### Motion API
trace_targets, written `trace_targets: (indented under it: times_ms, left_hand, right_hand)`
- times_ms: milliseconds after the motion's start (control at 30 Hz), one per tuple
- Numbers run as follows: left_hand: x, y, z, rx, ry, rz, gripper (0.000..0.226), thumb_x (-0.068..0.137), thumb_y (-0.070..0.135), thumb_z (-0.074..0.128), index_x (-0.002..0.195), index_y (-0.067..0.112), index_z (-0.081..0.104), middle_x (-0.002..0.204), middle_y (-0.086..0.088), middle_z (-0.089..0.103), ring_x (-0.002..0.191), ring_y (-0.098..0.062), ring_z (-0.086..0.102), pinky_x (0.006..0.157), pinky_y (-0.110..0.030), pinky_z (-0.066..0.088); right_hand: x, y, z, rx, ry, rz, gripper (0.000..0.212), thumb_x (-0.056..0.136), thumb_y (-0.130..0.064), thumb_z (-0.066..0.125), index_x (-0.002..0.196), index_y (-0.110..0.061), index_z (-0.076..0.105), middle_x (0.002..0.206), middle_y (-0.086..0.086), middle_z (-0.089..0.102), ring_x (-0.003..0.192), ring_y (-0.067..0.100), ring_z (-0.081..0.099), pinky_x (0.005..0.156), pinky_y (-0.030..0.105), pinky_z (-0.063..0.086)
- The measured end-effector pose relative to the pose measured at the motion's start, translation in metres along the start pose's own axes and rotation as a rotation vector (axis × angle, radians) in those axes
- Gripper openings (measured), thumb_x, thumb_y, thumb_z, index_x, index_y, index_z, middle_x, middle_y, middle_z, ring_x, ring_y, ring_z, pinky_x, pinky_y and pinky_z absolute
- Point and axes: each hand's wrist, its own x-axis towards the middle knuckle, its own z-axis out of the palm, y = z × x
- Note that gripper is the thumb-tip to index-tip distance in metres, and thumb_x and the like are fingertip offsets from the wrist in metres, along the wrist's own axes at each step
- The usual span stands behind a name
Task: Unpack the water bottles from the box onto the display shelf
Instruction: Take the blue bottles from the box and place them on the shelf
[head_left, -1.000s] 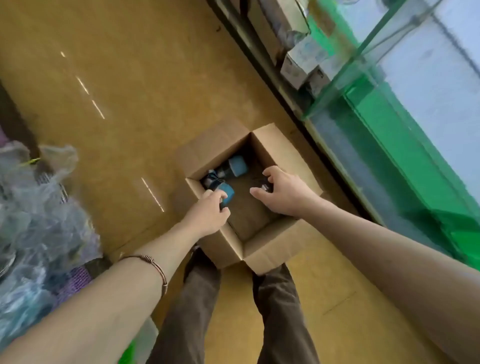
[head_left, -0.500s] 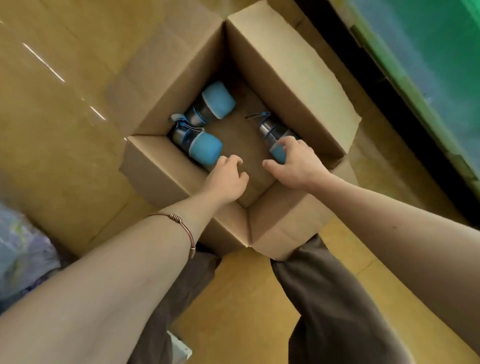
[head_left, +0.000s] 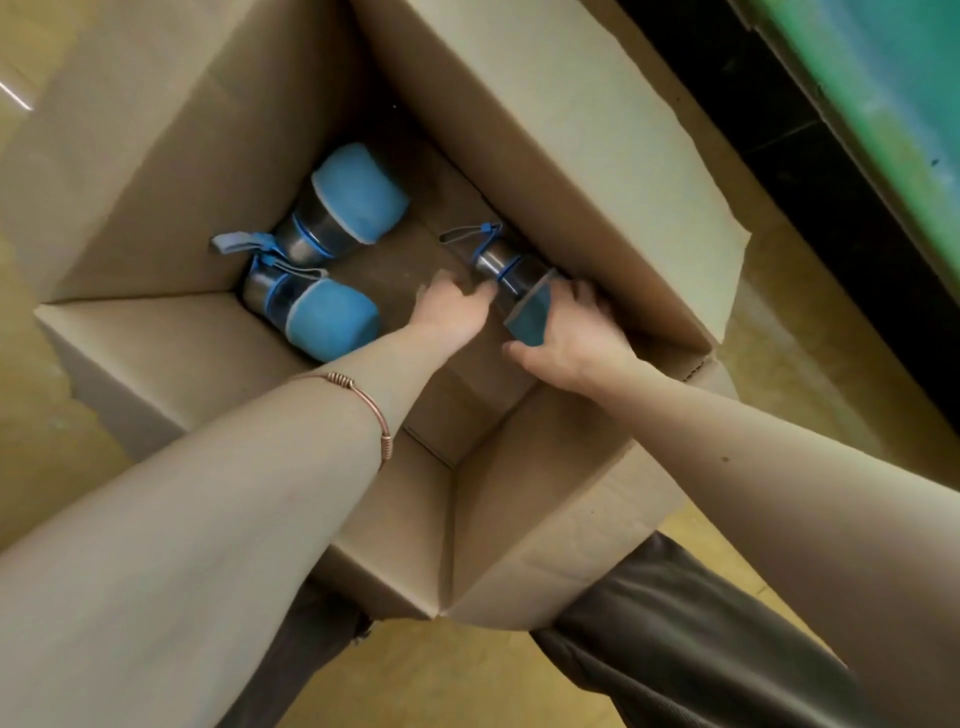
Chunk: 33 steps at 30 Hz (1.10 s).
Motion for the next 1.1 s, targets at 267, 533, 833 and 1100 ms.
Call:
trace_targets:
  times_ms: [267, 533, 833, 1100]
  left_hand:
    - [0.04, 0.011, 0.031, -0.196, 0.006, -0.112, 0.071, 0.089, 0.052, 0.053, 0.142, 0.008, 0.037, 0.138, -0.009, 0.049, 0.123, -0.027, 0.049, 0.098, -0.03, 0.041]
    - [0.052, 0.011, 0.044, -0.344, 0.084, -0.091, 0.069, 0.074, 0.056, 0.07, 0.124, 0.011, 0.054, 0.113, -0.006, 0.064, 0.102, -0.025, 0.062, 0.089, -0.035, 0.052]
    - [0.068, 0.019, 0.039, -0.426, 0.053, -0.09, 0.044, 0.07, 0.046, 0.079, 0.1, 0.019, 0.062, 0.095, 0.0, 0.066, 0.088, -0.02, 0.064, 0.083, -0.033, 0.055]
    - [0.003, 0.008, 0.005, -0.627, 0.013, -0.159, 0.067, 0.06, 0.041, 0.082, 0.116, 0.013, 0.056, 0.101, -0.007, 0.068, 0.087, -0.019, 0.067, 0.078, -0.034, 0.056]
  right_hand:
    - [0.031, 0.015, 0.031, -0.073, 0.094, -0.001, 0.107, 0.076, -0.043, 0.075, 0.15, -0.006, 0.008, 0.144, 0.011, 0.024, 0.13, 0.031, 0.029, 0.1, 0.039, 0.039]
    - [0.046, 0.016, 0.048, 0.022, 0.074, 0.049, 0.106, 0.075, -0.036, 0.078, 0.151, -0.012, 0.008, 0.147, 0.012, 0.014, 0.131, 0.033, 0.03, 0.097, 0.041, 0.041]
    - [0.069, 0.023, 0.056, 0.367, -0.047, 0.131, 0.13, 0.062, -0.049, 0.084, 0.152, -0.016, -0.005, 0.152, 0.013, 0.019, 0.138, 0.03, 0.028, 0.11, 0.039, 0.032]
    - [0.012, 0.009, 0.031, 0.31, 0.048, 0.041, 0.098, 0.059, -0.039, 0.087, 0.134, -0.007, 0.034, 0.131, 0.01, 0.041, 0.122, 0.028, 0.044, 0.096, 0.033, 0.04]
